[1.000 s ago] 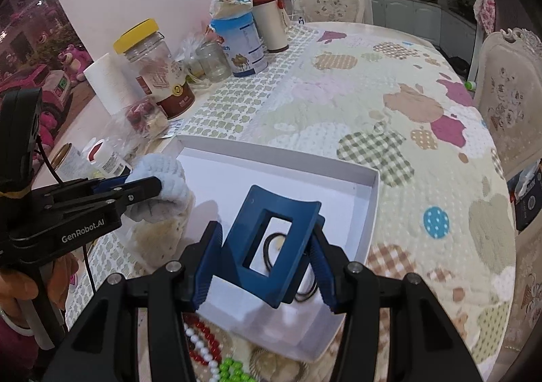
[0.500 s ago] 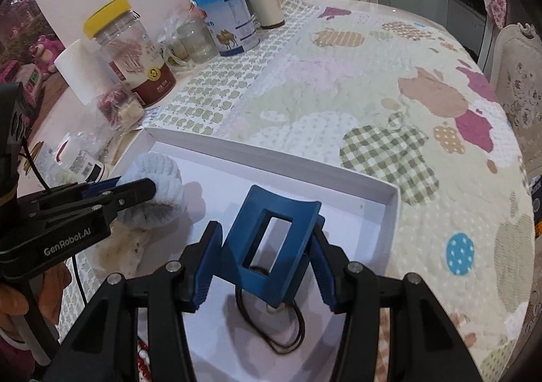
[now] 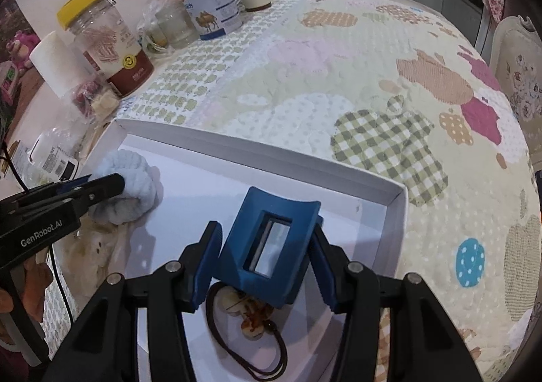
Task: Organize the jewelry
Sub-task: 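Carry blue scrunchie into tray with left tool while right tool carries claw clip, then open left tool dropping blue scrunchie while right tool releases claw clip in tray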
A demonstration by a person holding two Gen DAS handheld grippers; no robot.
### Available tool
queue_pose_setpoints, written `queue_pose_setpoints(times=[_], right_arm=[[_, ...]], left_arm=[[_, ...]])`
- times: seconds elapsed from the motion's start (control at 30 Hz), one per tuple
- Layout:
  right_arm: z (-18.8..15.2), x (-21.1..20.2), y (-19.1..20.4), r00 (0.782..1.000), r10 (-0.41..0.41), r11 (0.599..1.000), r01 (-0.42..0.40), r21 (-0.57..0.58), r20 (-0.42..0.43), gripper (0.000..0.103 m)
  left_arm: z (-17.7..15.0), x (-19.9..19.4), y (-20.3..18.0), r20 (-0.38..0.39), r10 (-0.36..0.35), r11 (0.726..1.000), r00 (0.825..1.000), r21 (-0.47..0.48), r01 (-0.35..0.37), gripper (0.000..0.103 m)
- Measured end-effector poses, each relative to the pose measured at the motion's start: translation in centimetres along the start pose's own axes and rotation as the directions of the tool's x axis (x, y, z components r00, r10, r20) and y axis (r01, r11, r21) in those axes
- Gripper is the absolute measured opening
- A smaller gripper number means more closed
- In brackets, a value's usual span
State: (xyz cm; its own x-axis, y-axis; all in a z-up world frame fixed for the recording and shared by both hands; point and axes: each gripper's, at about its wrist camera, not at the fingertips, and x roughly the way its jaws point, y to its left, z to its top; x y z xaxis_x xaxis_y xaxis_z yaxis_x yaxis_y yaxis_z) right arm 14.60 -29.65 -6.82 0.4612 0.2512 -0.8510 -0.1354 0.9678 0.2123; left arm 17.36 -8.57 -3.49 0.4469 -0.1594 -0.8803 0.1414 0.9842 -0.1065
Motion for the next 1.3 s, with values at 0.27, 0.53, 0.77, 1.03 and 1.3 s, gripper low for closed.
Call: queue_pose_setpoints(times=[0.27, 0.53, 0.77, 1.03, 1.3], right_arm=[[-0.3, -0.7, -0.3, 0.999, 0.037, 0.999, -0.037, 0.027, 0.021, 0.071], [-1.5, -4.1, -0.1, 0.996, 0.047, 0.997, -0.051, 0.053, 0.081, 0.075], [-3.5, -8.0, 1.0, 0.990, 0.044, 0.997, -0.052, 0.053, 0.131, 0.075], [-7.5, -12.1, 2.9, 0.985, 0.028, 0.998, -0.036, 0.045, 0.173, 0.075], [-11.8, -14.8, 4.8, 0.982, 0.000, 1.000, -0.005, 0.030, 0.189, 0.075]], left_arm=[[0.3, -0.3, 0.6, 0.002, -0.060, 0.997, 0.998, -0.039, 0.060, 0.031], [-0.2, -3.6, 1.1, 0.046, -0.093, 0.995, 0.995, -0.038, 0.095, 0.033], [-2.5, -7.3, 1.5, 0.074, -0.092, 0.996, 0.993, -0.001, 0.092, 0.033], [-7.2, -10.6, 1.1, 0.096, -0.041, 0.996, 0.995, 0.082, 0.033, 0.033], [-11.2, -12.8, 0.7, 0.092, -0.048, 0.989, 0.995, 0.143, 0.035, 0.033]])
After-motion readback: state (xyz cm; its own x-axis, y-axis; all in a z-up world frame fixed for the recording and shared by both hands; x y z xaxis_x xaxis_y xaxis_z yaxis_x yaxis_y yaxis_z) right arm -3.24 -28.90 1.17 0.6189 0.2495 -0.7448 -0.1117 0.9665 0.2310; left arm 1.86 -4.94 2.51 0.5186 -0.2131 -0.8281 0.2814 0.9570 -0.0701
